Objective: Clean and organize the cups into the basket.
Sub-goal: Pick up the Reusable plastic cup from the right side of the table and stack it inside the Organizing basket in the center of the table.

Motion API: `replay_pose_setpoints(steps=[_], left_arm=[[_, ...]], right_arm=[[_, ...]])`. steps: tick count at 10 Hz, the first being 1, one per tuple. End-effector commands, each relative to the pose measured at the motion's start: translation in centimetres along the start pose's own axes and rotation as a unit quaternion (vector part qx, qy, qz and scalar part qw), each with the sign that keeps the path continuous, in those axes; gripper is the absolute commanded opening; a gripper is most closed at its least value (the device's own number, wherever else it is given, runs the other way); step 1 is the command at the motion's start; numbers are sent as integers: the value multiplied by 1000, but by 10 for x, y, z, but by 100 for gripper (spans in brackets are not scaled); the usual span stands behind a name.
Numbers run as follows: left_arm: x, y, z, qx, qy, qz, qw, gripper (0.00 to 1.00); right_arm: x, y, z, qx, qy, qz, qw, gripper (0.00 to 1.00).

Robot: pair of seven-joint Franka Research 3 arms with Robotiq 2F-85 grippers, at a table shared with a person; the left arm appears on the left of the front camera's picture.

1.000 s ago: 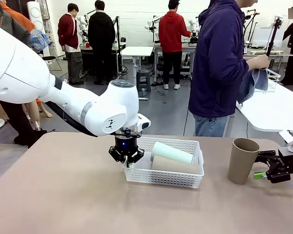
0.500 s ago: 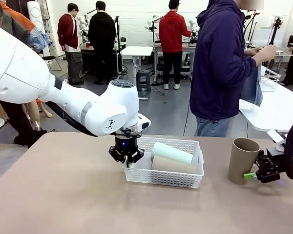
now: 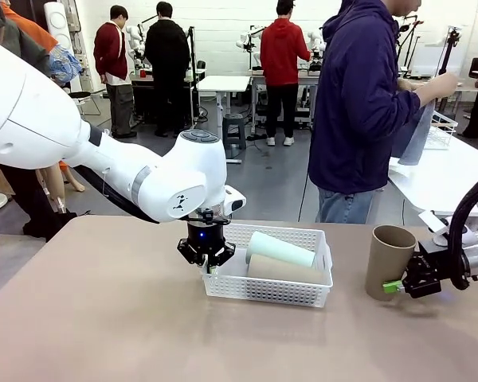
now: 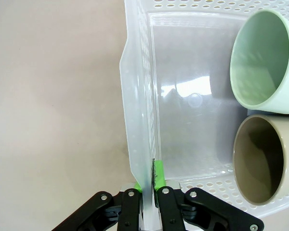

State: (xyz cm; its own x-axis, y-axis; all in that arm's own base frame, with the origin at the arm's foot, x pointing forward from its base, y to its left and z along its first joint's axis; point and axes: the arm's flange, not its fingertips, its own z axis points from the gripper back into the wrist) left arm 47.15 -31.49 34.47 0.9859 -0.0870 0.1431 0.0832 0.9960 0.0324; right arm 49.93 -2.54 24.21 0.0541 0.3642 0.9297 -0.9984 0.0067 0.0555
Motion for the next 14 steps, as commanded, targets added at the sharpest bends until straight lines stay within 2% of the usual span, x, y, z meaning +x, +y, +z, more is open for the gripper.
replay_pose_setpoints(steps=[1,2,4,5,6,7,9,11,13,14], left_arm=[[0,0,0,0,0,0,1000,0],[0,0,0,0,0,0,1000,0],[0,0,0,0,0,0,1000,0],[0,0,0,0,0,0,1000,0],[0,0,0,0,0,0,1000,0],[0,0,0,0,0,0,1000,0],[0,0,0,0,0,0,1000,0],[0,0,0,0,0,0,1000,0],[0,0,0,0,0,0,1000,0],[0,0,0,0,0,0,1000,0]], right_arm=[[-2,-7,-1,0,-1,11,1000,40],[-2,-7,-1,2,0,12,1000,0],[-2,-6,0,4,2,13,1000,0],[-3,-6,0,4,2,13,1000,21],[0,-4,2,0,2,10,1000,21],[27,5,8,-7,17,4,1000,0],[101,26,30,11,19,2,1000,0],[161,36,48,-1,25,-15,1000,0],[191,38,52,-18,35,-14,999,0],[195,39,51,-23,43,-20,999,0]])
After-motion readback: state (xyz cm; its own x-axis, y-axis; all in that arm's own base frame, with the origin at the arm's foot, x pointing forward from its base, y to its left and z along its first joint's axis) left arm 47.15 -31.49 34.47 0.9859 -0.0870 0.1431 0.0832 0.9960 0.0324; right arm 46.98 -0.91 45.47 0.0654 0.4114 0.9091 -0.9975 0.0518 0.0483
